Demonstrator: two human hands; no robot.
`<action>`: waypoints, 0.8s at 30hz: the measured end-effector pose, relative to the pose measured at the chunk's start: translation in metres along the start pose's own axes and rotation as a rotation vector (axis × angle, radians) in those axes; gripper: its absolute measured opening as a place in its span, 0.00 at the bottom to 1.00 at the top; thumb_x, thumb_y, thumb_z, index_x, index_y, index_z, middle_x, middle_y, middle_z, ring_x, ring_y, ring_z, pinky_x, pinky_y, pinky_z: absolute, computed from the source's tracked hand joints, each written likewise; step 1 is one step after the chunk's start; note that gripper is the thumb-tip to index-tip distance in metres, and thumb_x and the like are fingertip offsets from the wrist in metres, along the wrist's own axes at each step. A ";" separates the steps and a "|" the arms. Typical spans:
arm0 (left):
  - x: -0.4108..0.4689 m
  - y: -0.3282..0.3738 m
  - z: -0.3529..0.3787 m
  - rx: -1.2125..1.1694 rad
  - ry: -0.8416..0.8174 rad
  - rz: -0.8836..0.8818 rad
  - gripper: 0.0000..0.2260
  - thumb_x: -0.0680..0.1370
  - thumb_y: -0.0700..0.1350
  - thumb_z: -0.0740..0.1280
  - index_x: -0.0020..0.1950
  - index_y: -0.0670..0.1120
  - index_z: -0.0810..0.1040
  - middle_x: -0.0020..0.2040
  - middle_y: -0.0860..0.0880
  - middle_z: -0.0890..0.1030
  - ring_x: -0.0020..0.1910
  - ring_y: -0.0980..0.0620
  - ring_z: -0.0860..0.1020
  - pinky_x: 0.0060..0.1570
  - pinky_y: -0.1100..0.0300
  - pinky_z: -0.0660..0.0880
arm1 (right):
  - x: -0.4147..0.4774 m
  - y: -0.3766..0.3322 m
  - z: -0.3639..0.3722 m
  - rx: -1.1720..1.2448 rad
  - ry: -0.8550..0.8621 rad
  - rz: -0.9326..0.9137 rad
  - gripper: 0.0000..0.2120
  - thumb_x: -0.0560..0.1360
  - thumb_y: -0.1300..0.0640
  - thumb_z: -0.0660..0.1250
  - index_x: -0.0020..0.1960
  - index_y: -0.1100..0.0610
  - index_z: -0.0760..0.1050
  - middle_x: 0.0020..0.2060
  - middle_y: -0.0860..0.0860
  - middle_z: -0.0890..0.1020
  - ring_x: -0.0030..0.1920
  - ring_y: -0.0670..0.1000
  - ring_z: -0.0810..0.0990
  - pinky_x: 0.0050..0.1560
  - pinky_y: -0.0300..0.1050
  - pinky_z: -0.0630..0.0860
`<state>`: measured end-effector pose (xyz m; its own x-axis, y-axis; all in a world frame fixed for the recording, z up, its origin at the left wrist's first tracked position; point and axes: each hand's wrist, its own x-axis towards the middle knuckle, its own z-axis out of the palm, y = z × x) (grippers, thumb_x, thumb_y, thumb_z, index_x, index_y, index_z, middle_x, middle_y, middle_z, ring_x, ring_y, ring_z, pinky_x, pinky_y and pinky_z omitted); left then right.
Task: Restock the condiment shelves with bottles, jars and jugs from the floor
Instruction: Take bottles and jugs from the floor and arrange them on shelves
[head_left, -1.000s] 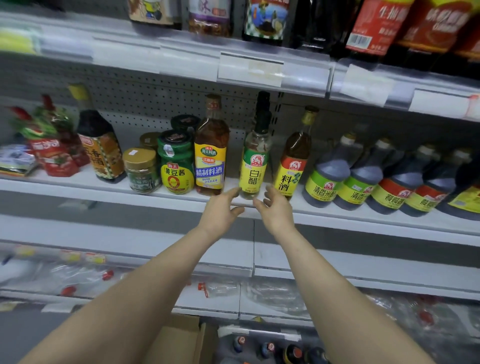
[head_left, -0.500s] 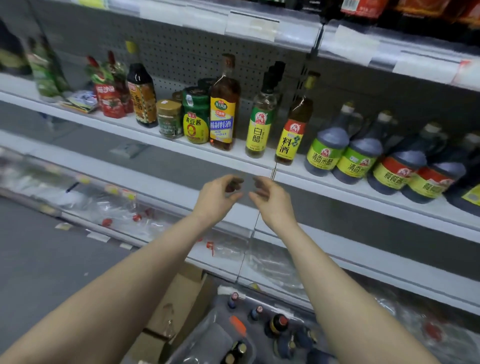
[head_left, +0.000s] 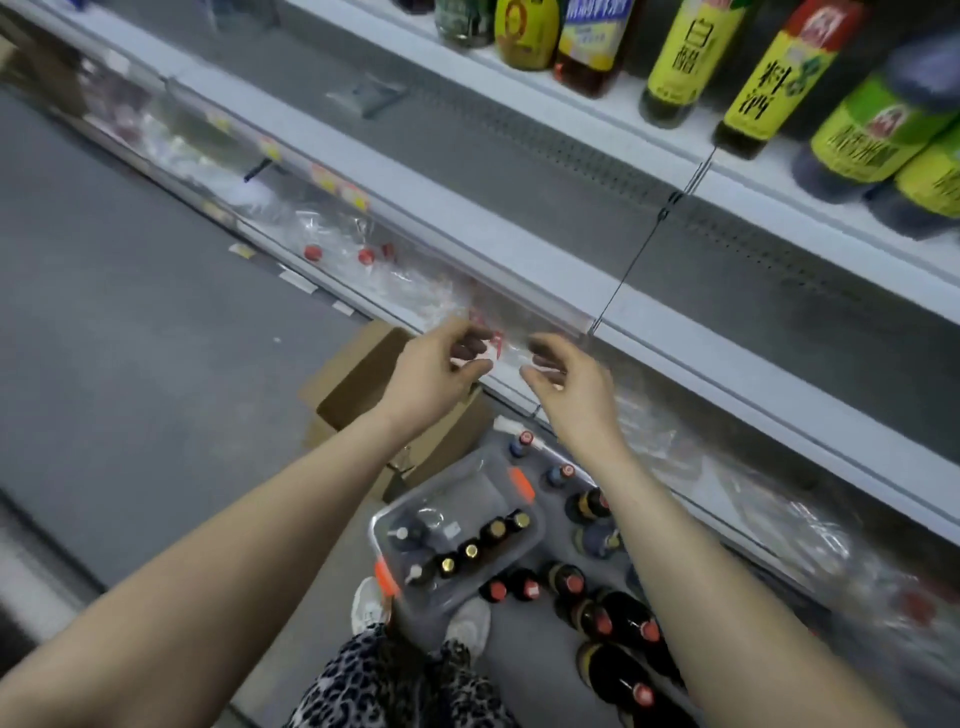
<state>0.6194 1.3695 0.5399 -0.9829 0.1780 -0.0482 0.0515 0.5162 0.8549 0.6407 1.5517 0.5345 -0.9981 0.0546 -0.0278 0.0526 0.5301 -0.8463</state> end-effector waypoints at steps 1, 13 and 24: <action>-0.005 -0.011 0.002 0.008 -0.004 -0.021 0.12 0.76 0.42 0.72 0.59 0.48 0.80 0.50 0.51 0.83 0.51 0.56 0.81 0.56 0.54 0.78 | -0.004 0.008 0.010 -0.007 -0.021 0.012 0.16 0.76 0.64 0.70 0.63 0.53 0.79 0.53 0.42 0.82 0.56 0.45 0.82 0.58 0.45 0.79; -0.074 -0.192 0.046 0.041 -0.128 -0.352 0.16 0.76 0.40 0.72 0.64 0.46 0.79 0.56 0.50 0.83 0.58 0.52 0.80 0.59 0.54 0.77 | -0.057 0.124 0.146 -0.130 -0.283 0.201 0.17 0.77 0.62 0.70 0.64 0.53 0.79 0.58 0.48 0.83 0.59 0.48 0.81 0.60 0.51 0.79; -0.126 -0.345 0.117 0.038 -0.191 -0.638 0.23 0.77 0.40 0.69 0.72 0.48 0.73 0.66 0.46 0.78 0.63 0.45 0.77 0.61 0.48 0.75 | -0.089 0.241 0.250 -0.106 -0.475 0.424 0.18 0.75 0.66 0.72 0.63 0.56 0.79 0.50 0.46 0.83 0.57 0.51 0.82 0.61 0.52 0.78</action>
<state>0.7461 1.2671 0.1904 -0.7744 -0.0289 -0.6320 -0.5201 0.5979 0.6099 0.7344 1.4632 0.1996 -0.7938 -0.0902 -0.6015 0.4241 0.6268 -0.6537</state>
